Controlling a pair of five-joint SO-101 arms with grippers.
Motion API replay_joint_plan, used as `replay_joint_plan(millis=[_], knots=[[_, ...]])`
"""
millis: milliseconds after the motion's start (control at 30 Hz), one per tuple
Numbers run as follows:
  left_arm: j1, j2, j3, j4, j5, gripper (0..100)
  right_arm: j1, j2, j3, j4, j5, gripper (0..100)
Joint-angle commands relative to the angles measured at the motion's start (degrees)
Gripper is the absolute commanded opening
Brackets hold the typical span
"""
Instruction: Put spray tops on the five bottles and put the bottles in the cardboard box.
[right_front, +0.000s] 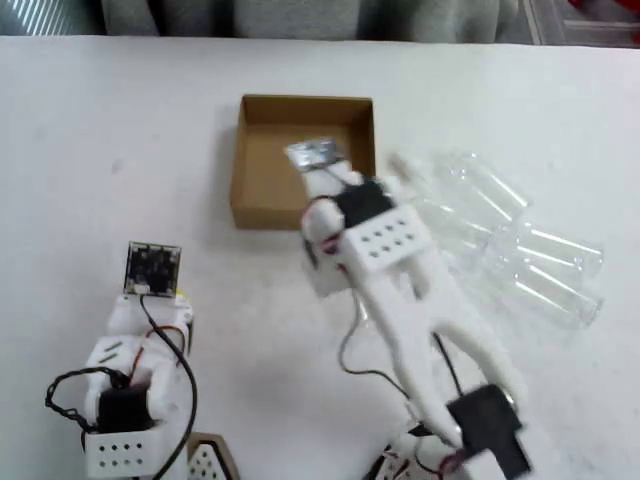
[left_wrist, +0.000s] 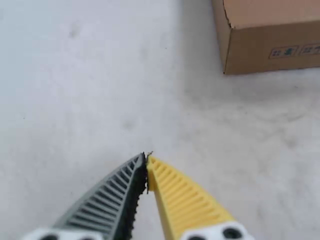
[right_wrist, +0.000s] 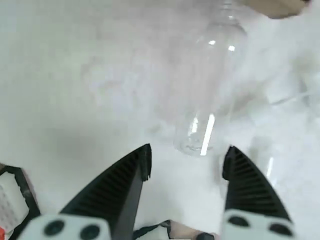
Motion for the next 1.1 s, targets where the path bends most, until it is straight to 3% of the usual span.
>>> replay_joint_plan(millis=[0,100,333,700,1067], knots=[[-0.13,-0.31,-0.35,0.62,-0.44,3,6.90,-12.35,7.21,-3.65,2.11,11.6],[-0.22,-0.31,-0.70,0.70,-0.35,3,10.07,-19.12,14.51,-8.75,2.29,0.8],[-0.40,-0.31,-5.63,0.88,-0.35,3,11.47,-20.35,24.62,-21.58,3.34,1.7],[-0.04,0.84,-18.11,3.69,-0.35,3,11.56,-13.93,24.70,-25.45,0.79,1.7],[0.04,33.10,-31.91,3.69,0.09,3,15.78,-13.49,23.47,-25.89,0.62,1.7]])
